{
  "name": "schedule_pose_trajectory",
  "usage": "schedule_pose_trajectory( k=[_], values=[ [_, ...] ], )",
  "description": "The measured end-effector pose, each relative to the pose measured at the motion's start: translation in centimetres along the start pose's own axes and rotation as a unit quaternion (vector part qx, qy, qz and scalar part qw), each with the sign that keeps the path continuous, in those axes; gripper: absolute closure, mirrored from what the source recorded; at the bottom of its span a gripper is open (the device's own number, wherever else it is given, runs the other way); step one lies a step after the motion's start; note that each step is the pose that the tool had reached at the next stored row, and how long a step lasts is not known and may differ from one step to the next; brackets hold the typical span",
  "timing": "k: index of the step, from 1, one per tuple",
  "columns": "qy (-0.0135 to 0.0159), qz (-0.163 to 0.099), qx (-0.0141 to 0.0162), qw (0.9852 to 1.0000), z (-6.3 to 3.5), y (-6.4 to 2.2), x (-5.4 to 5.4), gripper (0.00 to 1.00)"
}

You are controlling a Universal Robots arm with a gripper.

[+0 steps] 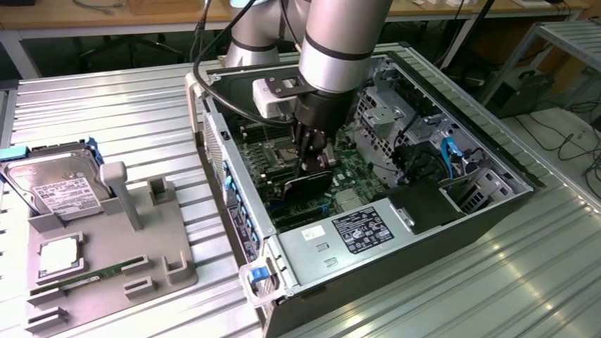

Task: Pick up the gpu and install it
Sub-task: 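Insert the gpu into the slot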

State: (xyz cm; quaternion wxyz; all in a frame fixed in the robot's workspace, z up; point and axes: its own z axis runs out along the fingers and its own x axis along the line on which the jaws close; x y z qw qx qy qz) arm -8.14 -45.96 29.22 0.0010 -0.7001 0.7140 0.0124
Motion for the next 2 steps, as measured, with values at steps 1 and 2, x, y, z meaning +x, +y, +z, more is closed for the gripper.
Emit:
schedule_pose_trajectory(
  k=[1, 2],
  values=[
    [0.0000, 0.000, 0.0000, 1.0000, 0.00, 0.00, 0.00, 0.89],
    [0.0000, 0.000, 0.0000, 1.0000, 0.00, 0.00, 0.00, 0.89]
  ],
)
